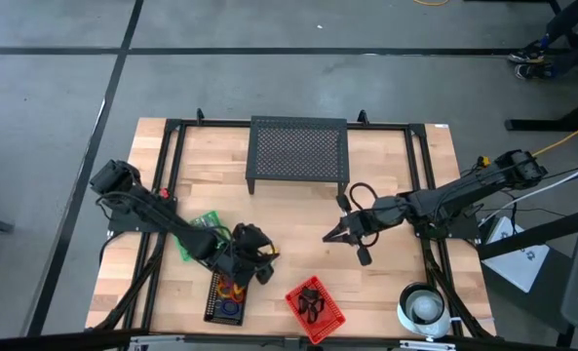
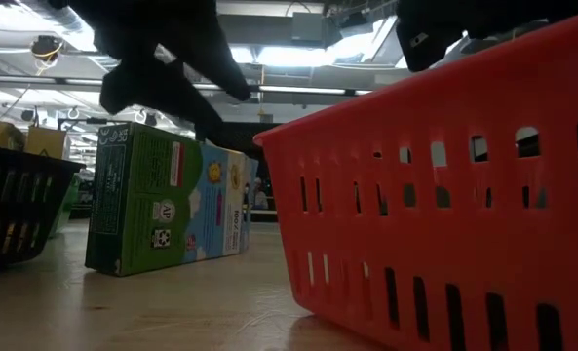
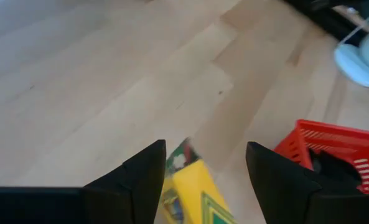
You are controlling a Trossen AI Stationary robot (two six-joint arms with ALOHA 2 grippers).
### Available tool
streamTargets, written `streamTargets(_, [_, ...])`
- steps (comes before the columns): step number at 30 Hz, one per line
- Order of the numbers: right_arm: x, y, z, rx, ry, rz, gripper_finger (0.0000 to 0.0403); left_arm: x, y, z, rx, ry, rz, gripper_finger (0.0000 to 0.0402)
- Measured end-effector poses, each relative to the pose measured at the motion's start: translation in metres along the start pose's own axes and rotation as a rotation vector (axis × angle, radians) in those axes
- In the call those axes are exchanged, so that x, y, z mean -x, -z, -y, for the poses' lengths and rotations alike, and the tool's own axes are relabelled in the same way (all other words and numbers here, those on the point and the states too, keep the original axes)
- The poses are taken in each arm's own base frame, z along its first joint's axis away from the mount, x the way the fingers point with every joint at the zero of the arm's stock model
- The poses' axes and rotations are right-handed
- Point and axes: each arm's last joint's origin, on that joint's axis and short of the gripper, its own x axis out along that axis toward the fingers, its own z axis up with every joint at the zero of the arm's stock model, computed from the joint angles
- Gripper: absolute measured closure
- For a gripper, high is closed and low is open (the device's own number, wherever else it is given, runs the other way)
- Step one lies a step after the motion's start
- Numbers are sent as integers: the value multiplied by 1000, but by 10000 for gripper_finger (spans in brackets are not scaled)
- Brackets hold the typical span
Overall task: Pick & Place Office Desk Supplies
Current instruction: Put the yellow crayon box into the green bin
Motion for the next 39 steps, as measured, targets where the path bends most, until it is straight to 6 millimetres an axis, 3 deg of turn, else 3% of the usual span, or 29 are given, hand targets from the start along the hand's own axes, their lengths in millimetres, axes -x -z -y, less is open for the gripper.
streamTargets(8, [0, -1, -1, 9, -27, 14, 367, -23, -13, -14, 74, -17, -111, 180])
streamTargets(22, [0, -3, -1, 72, -26, 28, 357, -44, -38, -34, 84, 24, -256, 180])
streamTargets(39, [0, -2, -1, 80, -23, 24, 358, -52, -58, -39, 159, 42, -432, 180])
